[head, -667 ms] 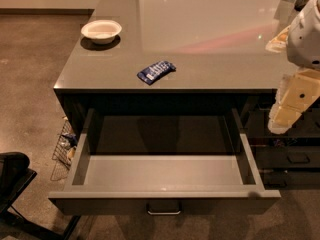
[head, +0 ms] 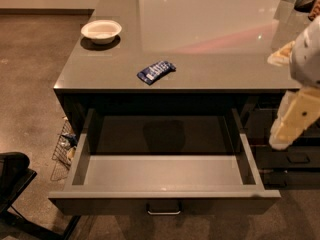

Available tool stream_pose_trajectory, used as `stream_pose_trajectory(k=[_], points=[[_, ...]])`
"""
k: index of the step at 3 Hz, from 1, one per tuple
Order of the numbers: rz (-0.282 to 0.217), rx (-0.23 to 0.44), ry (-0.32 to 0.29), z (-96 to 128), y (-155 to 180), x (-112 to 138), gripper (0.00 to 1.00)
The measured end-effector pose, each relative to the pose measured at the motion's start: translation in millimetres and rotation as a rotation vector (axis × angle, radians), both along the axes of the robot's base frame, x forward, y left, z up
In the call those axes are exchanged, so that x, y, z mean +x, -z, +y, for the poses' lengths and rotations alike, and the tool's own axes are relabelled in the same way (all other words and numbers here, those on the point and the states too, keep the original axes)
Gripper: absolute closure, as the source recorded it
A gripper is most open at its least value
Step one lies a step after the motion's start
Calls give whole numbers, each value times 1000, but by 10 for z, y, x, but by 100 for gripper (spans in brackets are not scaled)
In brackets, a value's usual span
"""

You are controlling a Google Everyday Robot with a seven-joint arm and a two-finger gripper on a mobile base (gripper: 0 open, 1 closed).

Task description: Close top drawer

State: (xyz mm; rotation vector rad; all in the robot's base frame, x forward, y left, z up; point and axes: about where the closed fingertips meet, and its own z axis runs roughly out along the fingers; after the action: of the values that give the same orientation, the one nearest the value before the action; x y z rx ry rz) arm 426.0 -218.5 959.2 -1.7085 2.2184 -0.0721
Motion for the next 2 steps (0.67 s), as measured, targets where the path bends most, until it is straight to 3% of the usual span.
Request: stream_pose_trajectory(k=[1, 2], points=[[-28, 70, 2, -47, 329, -313, 18], [-67, 148, 42, -181, 767, -691, 41]])
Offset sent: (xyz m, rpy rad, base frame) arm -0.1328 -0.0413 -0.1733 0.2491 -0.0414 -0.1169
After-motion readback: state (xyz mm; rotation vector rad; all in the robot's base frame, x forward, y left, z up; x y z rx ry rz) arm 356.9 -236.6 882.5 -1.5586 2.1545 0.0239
